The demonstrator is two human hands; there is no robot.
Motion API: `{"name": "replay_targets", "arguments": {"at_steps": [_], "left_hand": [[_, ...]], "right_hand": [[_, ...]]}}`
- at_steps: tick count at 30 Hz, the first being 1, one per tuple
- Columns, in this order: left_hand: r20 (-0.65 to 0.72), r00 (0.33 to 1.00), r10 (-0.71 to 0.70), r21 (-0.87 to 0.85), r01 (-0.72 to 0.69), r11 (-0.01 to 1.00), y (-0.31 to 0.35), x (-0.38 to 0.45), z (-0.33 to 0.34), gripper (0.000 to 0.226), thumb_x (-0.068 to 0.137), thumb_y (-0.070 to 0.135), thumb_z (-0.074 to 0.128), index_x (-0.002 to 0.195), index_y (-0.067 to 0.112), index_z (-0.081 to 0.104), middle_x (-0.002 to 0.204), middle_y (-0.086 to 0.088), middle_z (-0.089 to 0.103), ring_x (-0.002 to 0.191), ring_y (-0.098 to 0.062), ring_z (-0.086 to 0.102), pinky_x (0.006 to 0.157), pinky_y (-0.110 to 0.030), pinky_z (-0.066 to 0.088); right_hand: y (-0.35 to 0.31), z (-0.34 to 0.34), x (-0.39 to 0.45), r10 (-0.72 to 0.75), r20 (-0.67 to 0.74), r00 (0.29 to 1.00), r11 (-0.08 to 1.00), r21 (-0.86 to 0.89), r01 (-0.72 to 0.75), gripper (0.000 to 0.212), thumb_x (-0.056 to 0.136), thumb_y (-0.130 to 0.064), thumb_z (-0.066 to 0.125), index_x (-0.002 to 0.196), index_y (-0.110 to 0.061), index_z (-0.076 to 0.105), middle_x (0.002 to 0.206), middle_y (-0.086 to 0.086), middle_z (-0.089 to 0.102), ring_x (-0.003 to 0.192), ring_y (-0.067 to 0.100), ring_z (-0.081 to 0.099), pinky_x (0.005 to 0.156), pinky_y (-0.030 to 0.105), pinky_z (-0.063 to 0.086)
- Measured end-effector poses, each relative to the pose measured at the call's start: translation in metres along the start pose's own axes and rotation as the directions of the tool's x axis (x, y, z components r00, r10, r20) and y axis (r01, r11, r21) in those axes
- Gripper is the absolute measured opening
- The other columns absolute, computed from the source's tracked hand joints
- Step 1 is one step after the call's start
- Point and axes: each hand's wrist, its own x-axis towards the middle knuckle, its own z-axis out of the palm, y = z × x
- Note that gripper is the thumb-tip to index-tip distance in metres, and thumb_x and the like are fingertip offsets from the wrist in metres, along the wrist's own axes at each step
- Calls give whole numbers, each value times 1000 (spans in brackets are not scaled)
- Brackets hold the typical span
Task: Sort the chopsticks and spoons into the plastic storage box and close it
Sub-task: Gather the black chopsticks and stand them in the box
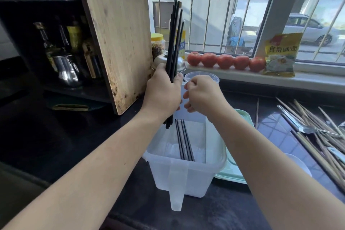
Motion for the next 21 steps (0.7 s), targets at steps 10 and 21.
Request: {"name": "replay_targets", "arguments": {"at_steps": [10,21], "left_hand": [[173,985,0,-61,11,998,4,-3,1,16,104,31,58,115,19,56,80,-8,70,46,-14,63,44,-28,50],[-25,998,-66,-127,62,990,4,-2,0,11,107,25,49,103,16,53,79,-10,69,55,-22,73,50,-43,62]], "right_hand": [[-9,-16,-14,-105,6,994,844,529,86,23,104,-19,52,102,-7,72,81,11,70,65,23,59,72,40,58],[2,-15,-2,67,-262,963,906,420,51,24,106,-20,46,87,-14,60,90,11,61,71,19,61,57,28,58]]}}
